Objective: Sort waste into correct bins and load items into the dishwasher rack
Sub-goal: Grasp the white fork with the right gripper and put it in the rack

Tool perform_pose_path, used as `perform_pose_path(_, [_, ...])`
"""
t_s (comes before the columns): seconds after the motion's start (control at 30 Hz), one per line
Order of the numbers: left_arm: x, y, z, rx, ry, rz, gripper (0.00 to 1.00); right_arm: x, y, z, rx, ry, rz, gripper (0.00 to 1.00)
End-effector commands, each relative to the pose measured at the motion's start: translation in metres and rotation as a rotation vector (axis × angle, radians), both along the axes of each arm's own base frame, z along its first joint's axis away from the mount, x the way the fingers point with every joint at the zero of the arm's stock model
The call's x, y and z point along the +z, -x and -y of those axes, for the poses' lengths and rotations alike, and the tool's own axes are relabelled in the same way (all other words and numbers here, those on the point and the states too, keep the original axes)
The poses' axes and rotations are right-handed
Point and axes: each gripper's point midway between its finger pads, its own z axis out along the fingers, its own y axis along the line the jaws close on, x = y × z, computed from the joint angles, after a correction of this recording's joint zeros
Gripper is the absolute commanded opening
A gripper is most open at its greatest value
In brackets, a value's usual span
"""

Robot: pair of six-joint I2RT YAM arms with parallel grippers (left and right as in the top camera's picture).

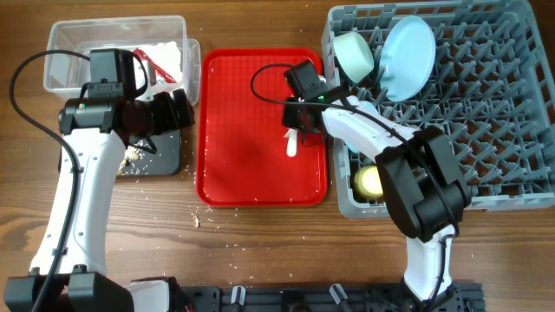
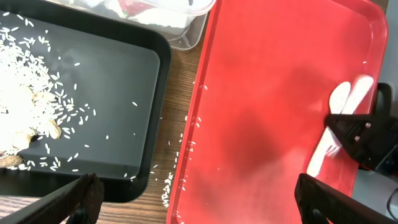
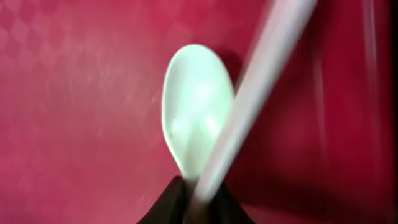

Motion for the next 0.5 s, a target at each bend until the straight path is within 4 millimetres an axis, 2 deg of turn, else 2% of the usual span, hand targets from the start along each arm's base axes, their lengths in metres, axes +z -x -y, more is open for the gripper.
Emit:
perform_pose_path(0.0, [0.001,-0.001,-0.002,-0.003,-0.006,0.005,1.0,-0.026,0.019,-0.01,0.018,-0.038,-0.104,0.05])
perform_pose_path(0.17, [0.001,-0.001,-0.002,-0.003,-0.006,0.005,1.0,-0.012,0.018,-0.015,0.044,-0.05,-0.117,0.04])
perform_pose_path(0.27, [0.001,-0.001,-0.002,-0.003,-0.006,0.005,1.0,0.021,0.018,-0.015,0.127,-0.013,-0.116,0.04])
perform_pose_path(0.37, [0.001,-0.001,-0.002,-0.003,-0.006,0.005,1.0,0.055,0.016,0.002,0.195,0.112,-0.088,0.04])
perform_pose_path(0.47, [0.001,-0.001,-0.002,-0.003,-0.006,0.005,1.0,0.063,0.025,0.018,0.232,0.193,-0.106,0.04])
